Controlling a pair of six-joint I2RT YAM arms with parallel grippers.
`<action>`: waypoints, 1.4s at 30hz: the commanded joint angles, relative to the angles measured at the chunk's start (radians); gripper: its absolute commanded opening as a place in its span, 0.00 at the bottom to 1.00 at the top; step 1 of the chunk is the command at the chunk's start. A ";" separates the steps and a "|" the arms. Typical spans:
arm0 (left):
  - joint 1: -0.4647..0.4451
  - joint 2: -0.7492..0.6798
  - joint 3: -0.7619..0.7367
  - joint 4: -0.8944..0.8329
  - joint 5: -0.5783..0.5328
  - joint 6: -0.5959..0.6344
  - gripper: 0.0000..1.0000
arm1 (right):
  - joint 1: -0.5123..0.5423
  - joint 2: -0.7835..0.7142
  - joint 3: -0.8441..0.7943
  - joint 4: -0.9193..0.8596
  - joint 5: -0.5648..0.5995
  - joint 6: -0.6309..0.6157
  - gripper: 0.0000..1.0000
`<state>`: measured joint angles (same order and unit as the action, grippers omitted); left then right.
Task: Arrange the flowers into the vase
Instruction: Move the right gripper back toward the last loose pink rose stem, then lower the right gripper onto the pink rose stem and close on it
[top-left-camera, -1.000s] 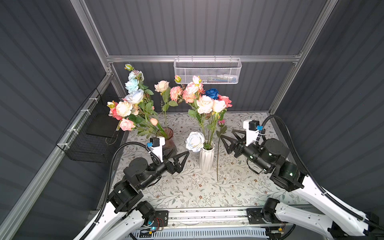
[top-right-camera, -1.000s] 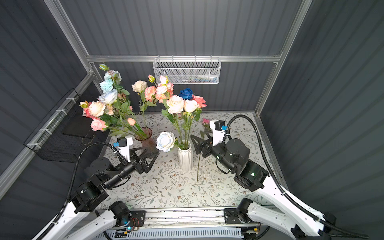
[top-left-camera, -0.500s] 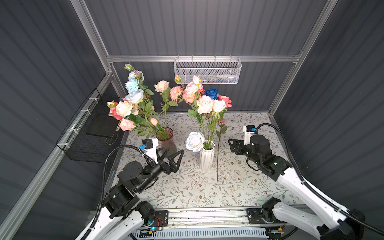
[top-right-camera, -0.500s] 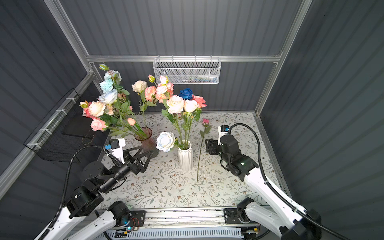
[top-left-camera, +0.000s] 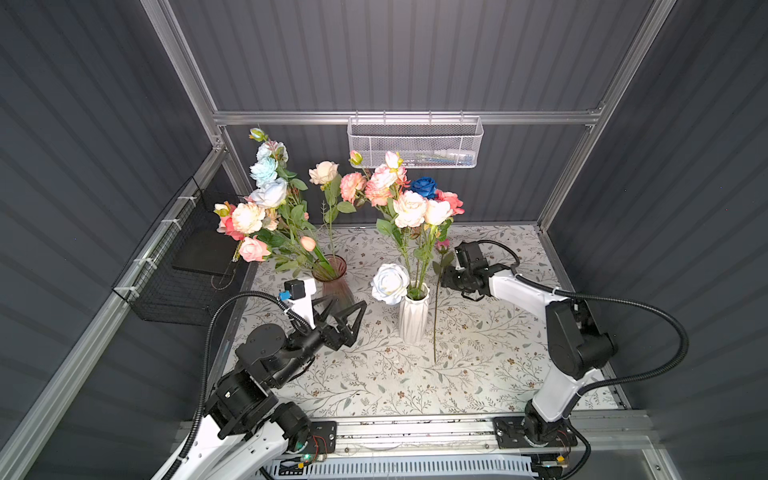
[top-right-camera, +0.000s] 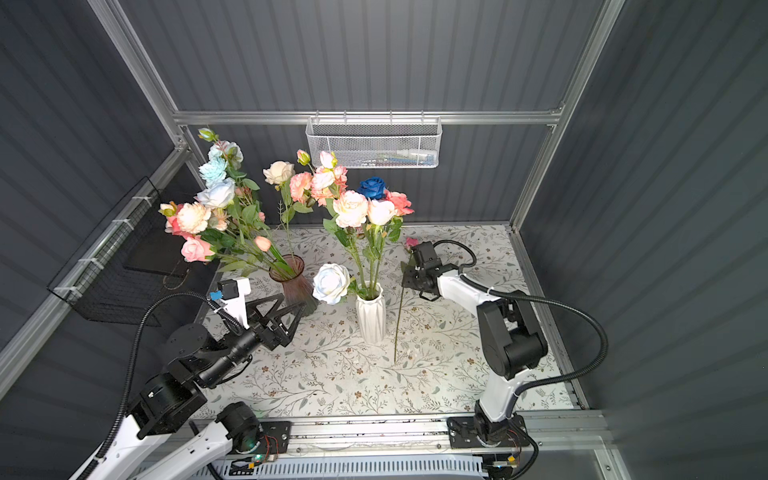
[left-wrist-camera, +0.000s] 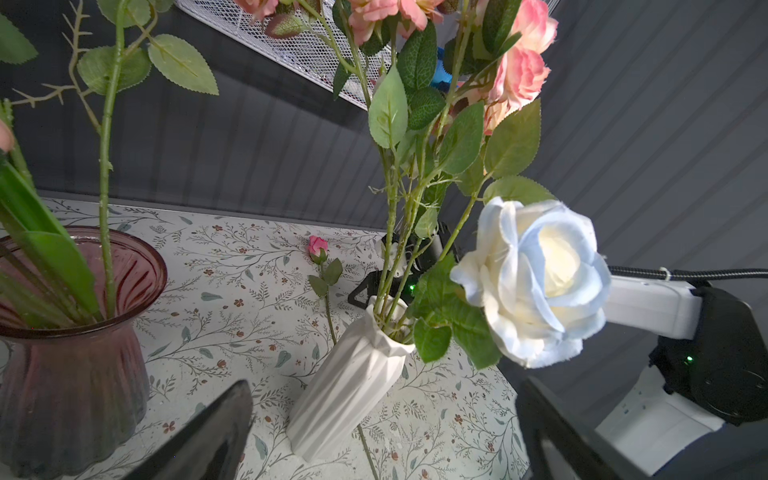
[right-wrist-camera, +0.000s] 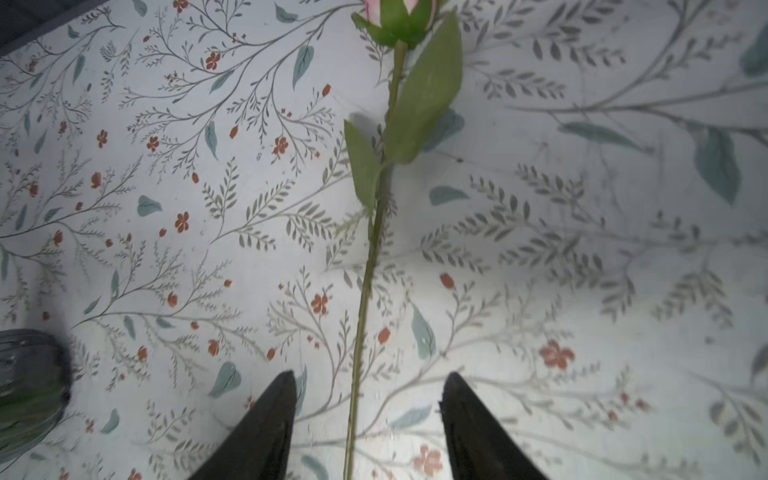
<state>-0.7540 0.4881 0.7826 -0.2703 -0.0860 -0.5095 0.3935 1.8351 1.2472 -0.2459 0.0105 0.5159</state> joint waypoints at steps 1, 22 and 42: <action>-0.003 -0.013 -0.009 -0.009 0.008 -0.010 1.00 | -0.004 0.102 0.118 -0.105 0.035 0.010 0.53; -0.003 -0.062 -0.027 -0.018 -0.004 -0.003 1.00 | 0.064 0.406 0.477 -0.418 0.142 -0.026 0.31; -0.003 -0.070 -0.014 -0.037 -0.006 0.007 1.00 | -0.020 0.156 0.148 -0.254 0.196 -0.039 0.00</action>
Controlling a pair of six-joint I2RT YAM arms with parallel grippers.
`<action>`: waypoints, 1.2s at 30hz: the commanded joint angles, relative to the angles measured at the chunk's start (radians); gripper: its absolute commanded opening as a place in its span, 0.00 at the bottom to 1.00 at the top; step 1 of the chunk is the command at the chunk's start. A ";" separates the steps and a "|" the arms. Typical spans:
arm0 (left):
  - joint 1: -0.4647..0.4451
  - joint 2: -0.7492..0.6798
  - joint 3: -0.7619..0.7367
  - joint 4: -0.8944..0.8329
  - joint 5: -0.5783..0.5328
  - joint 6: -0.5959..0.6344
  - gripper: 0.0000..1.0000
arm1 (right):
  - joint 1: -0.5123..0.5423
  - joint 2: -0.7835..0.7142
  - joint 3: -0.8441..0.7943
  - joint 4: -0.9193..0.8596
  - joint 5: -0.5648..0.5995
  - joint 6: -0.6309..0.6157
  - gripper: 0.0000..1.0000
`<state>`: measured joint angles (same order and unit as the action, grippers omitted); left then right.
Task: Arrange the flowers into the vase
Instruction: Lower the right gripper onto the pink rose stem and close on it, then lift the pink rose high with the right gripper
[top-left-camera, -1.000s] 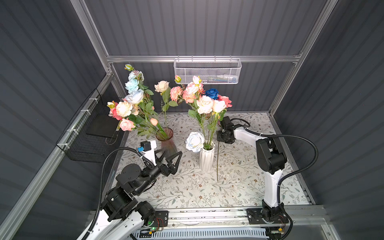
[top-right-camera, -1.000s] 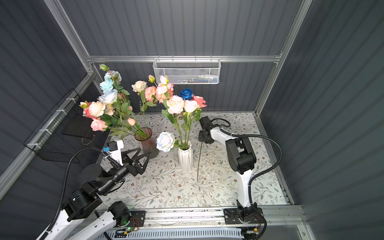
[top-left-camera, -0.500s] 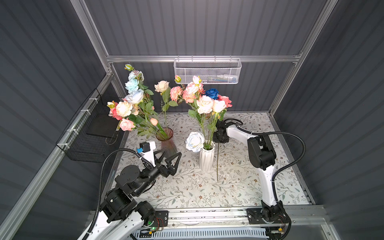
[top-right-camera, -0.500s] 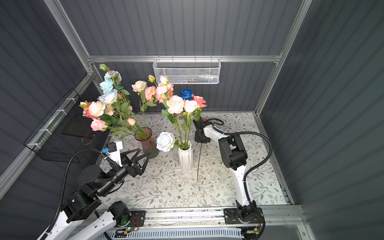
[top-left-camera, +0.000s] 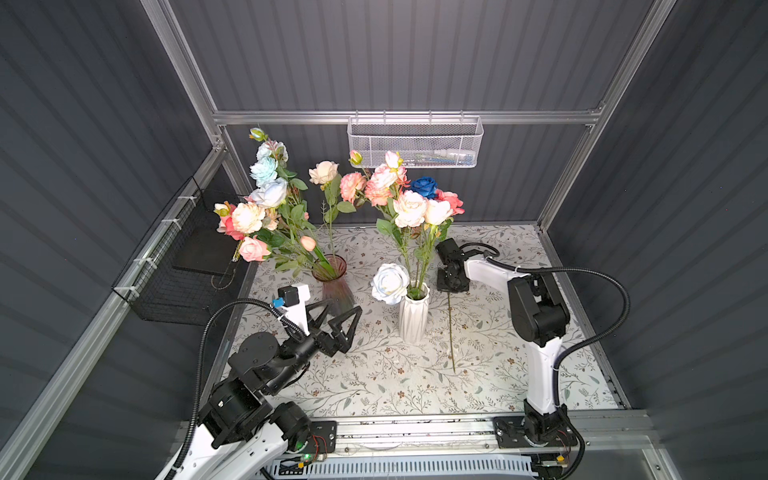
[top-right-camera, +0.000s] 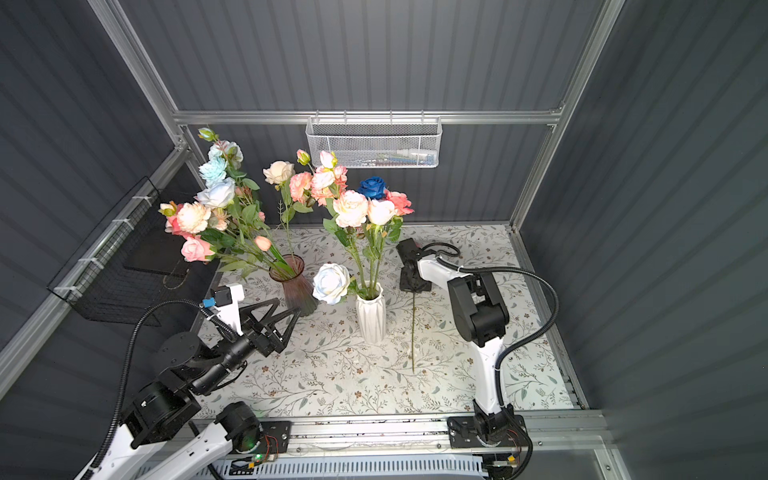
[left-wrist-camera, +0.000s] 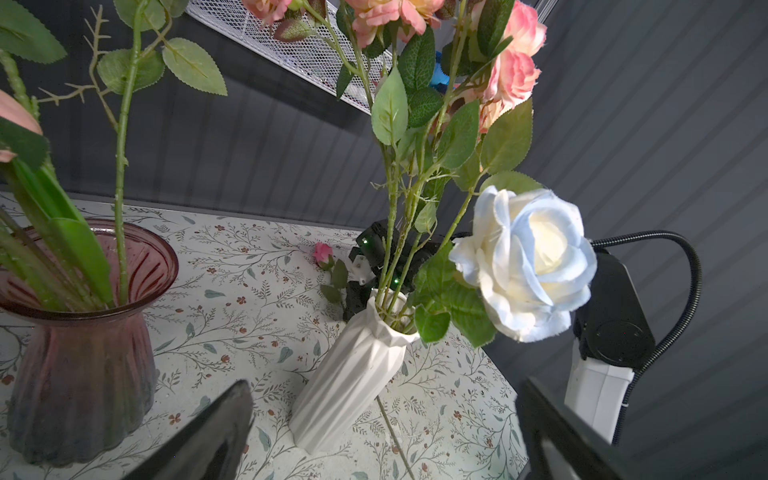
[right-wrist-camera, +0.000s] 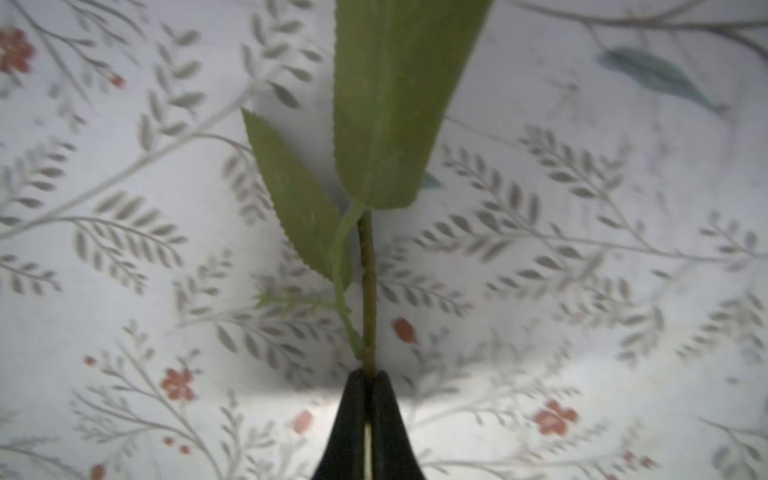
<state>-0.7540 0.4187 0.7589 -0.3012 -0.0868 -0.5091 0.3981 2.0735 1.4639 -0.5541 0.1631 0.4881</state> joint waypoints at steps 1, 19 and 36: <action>-0.003 0.001 0.013 -0.008 -0.007 0.009 1.00 | -0.034 -0.129 -0.113 0.080 0.042 -0.012 0.00; -0.004 0.048 0.051 -0.003 -0.005 0.029 1.00 | 0.004 -1.082 -0.494 0.184 0.031 -0.024 0.00; -0.003 0.077 0.061 -0.006 -0.020 0.023 1.00 | 0.482 -1.183 -0.229 0.788 0.046 -0.346 0.00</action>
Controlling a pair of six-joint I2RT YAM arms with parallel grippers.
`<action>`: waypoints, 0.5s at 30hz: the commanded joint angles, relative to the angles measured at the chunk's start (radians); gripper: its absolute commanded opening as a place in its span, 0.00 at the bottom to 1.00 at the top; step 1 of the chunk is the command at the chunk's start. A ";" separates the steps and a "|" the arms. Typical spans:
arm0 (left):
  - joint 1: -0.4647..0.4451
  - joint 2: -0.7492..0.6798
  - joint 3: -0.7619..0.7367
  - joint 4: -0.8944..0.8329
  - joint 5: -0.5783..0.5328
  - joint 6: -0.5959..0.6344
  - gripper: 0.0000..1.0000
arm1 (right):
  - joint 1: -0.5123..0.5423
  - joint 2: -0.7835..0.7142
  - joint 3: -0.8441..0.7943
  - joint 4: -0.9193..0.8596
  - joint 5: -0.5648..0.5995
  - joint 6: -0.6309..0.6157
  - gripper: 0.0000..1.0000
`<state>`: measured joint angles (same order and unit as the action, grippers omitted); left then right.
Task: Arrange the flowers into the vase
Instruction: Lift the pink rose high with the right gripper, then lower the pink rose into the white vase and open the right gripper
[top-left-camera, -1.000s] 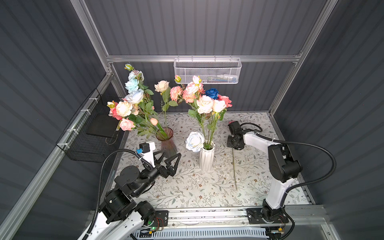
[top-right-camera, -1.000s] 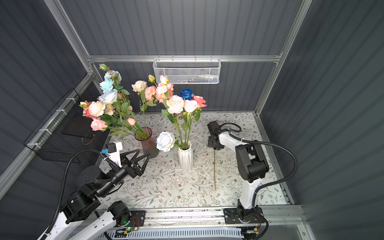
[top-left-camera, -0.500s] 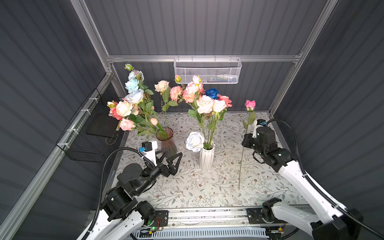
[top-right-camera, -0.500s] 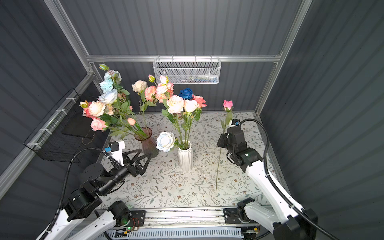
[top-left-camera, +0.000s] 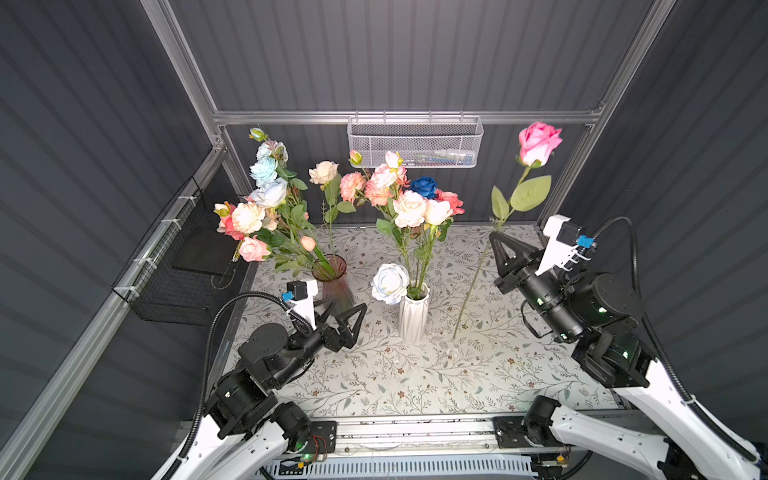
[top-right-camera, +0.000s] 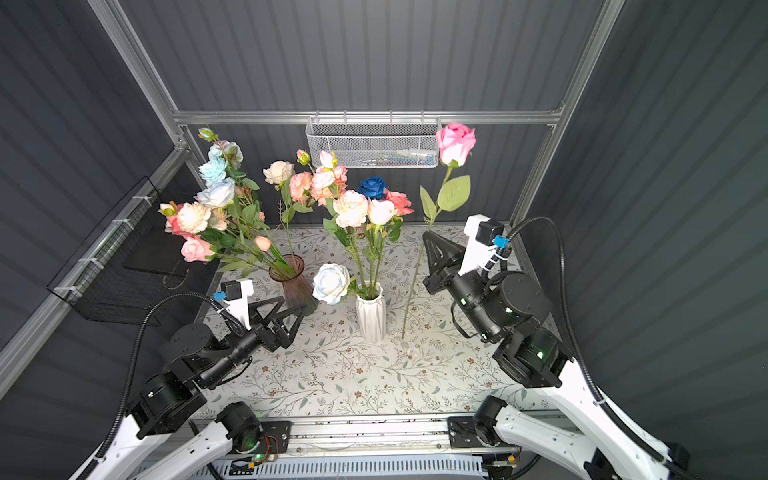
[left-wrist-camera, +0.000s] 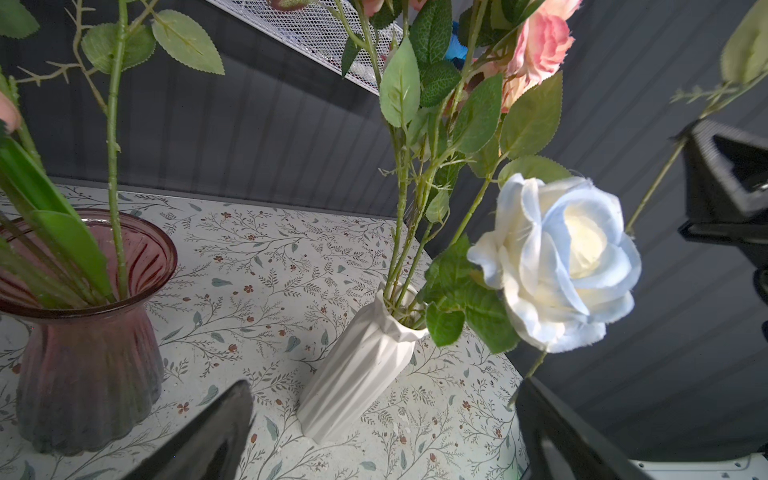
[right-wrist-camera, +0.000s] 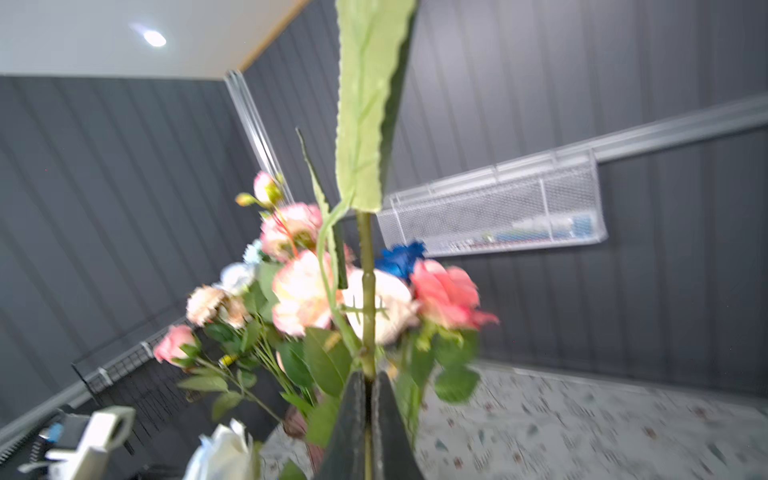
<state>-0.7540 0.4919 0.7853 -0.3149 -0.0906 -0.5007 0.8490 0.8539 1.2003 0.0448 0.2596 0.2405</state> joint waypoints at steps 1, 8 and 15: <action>-0.003 0.004 0.034 0.007 -0.018 0.014 1.00 | 0.044 0.053 0.043 0.227 -0.068 -0.115 0.00; -0.004 0.005 0.037 0.002 -0.024 0.012 1.00 | 0.085 0.155 0.079 0.375 -0.090 -0.209 0.00; -0.003 0.003 0.037 0.001 -0.024 0.013 1.00 | 0.085 0.219 0.000 0.547 -0.055 -0.266 0.00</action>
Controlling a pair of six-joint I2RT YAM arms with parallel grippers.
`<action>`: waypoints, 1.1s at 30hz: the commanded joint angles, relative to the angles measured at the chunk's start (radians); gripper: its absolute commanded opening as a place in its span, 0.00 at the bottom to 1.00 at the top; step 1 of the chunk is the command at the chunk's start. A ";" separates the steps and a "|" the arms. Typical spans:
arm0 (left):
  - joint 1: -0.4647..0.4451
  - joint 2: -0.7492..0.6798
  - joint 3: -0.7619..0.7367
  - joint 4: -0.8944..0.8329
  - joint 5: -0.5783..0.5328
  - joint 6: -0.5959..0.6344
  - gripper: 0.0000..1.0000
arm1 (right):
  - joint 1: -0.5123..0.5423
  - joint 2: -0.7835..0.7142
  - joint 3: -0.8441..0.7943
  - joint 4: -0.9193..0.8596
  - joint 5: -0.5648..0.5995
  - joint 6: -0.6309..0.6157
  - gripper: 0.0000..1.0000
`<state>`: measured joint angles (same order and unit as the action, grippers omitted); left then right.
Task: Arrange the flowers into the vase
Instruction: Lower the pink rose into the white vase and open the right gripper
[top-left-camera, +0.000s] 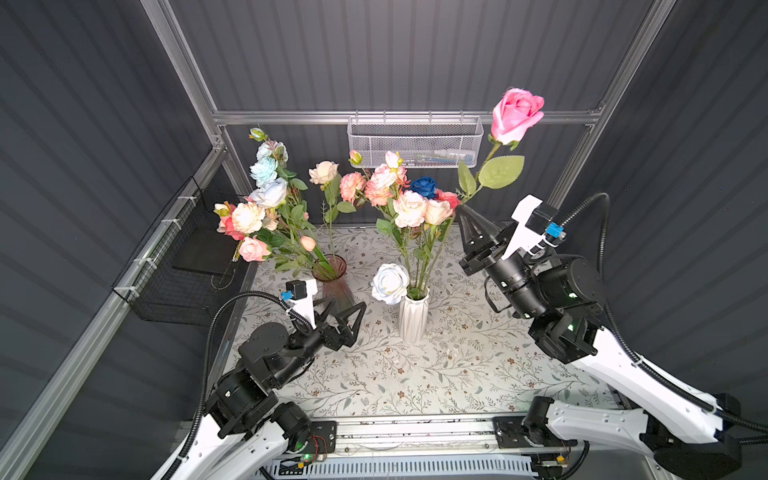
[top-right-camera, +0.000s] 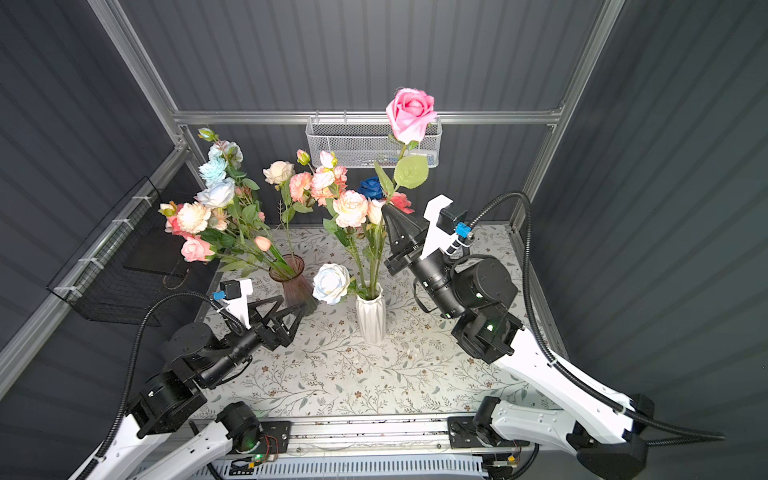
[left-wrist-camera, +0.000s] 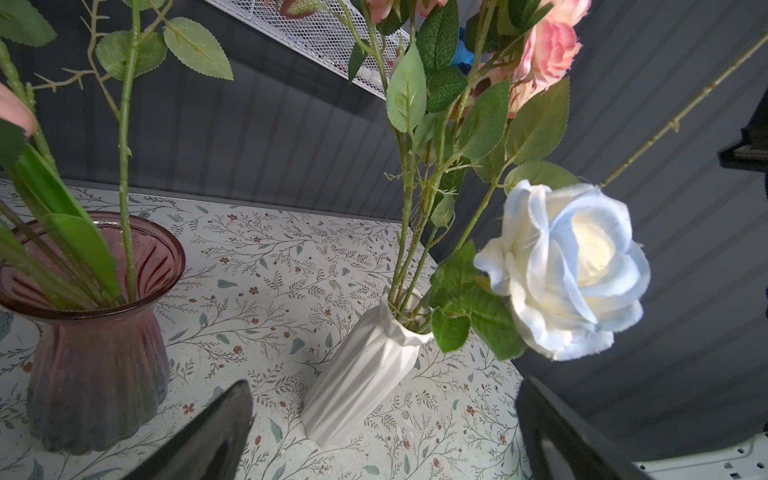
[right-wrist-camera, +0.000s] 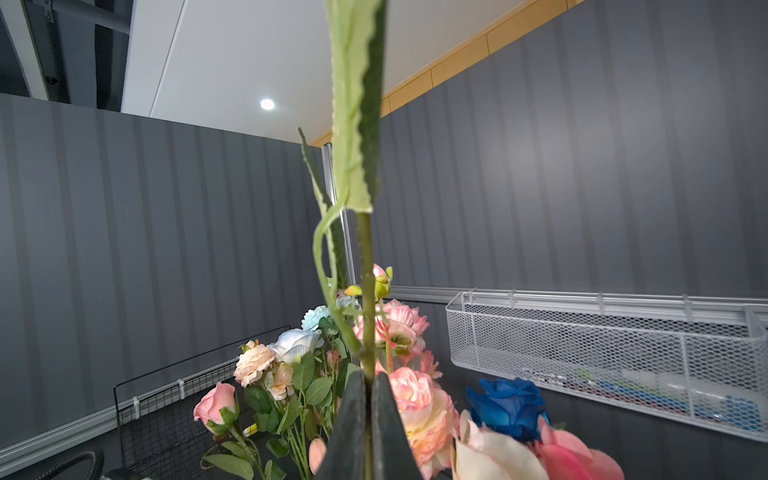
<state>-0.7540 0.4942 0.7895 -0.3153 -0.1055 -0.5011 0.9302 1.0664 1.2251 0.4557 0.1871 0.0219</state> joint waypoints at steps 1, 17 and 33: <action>-0.003 0.001 0.033 0.000 -0.010 0.013 1.00 | 0.004 0.014 -0.031 0.154 0.020 -0.054 0.00; -0.004 -0.017 0.022 -0.011 -0.016 0.014 1.00 | 0.002 0.044 -0.263 0.141 0.101 0.042 0.00; -0.004 -0.006 0.008 0.008 -0.005 -0.002 1.00 | -0.029 -0.050 -0.352 -0.227 0.022 0.320 0.26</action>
<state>-0.7540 0.4885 0.7906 -0.3210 -0.1089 -0.5014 0.9199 1.0496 0.8753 0.3199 0.2646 0.2707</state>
